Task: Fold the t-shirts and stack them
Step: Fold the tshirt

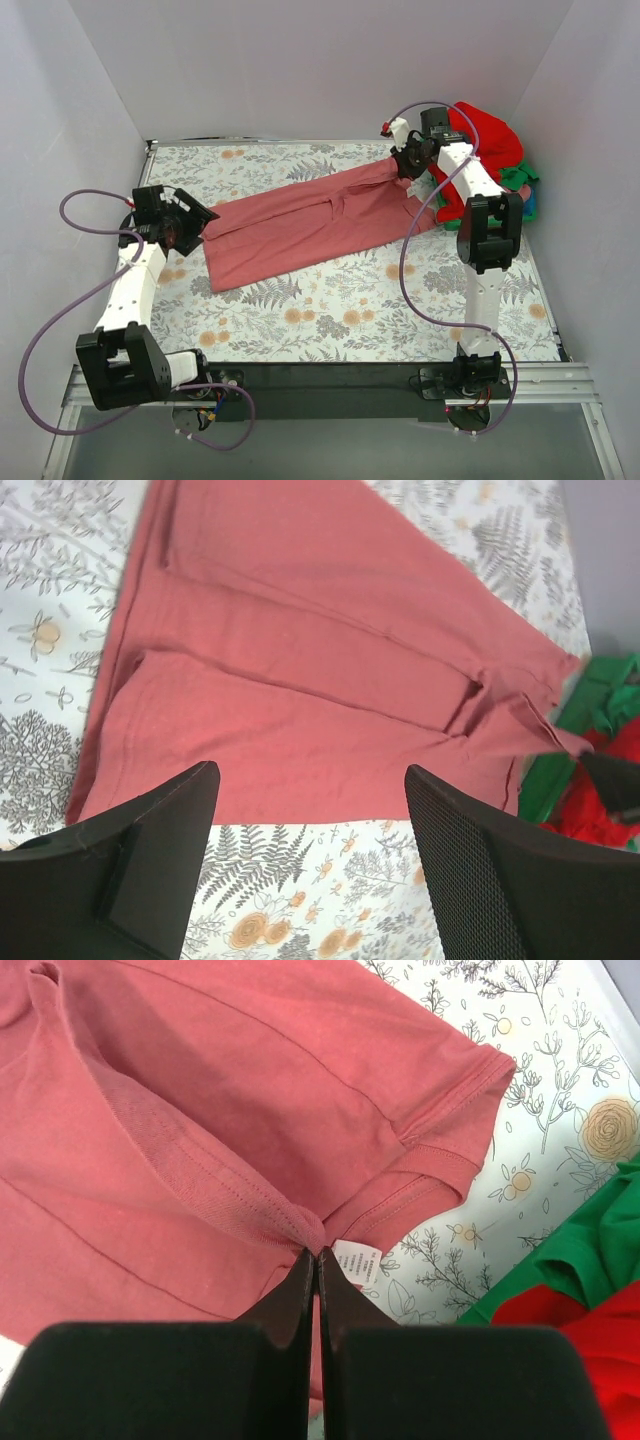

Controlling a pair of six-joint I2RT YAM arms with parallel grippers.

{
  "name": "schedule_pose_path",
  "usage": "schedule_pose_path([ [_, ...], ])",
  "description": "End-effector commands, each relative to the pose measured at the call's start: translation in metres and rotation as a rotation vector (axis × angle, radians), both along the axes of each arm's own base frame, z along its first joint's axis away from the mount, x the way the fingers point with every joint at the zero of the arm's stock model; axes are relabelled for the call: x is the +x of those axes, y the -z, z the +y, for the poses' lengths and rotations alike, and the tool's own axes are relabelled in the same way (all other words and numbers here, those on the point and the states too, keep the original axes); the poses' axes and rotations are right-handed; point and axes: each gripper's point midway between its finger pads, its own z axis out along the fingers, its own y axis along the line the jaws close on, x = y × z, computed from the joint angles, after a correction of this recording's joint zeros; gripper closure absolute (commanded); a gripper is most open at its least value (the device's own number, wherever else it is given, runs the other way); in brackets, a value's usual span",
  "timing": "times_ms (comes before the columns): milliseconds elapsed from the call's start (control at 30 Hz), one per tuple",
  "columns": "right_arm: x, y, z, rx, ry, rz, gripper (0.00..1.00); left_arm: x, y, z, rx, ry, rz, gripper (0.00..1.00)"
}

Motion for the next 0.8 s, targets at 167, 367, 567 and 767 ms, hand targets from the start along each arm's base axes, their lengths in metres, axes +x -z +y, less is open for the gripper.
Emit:
schedule_pose_path([
  [167, 0.027, -0.018, 0.004, 0.008, 0.038, -0.084, 0.99, -0.008, -0.015, -0.011, 0.071, 0.185, -0.137, 0.26],
  [367, 0.034, -0.016, 0.003, 0.000, 0.059, -0.095, 0.99, -0.011, -0.011, -0.013, 0.070, 0.202, -0.140, 0.26],
  [567, 0.042, -0.009, 0.011, 0.001, 0.063, -0.103, 0.90, -0.012, -0.013, -0.014, 0.074, 0.211, -0.150, 0.26],
  [767, 0.077, -0.008, 0.010, -0.036, 0.238, -0.192, 0.41, -0.012, -0.015, -0.014, 0.077, 0.213, -0.155, 0.26],
])
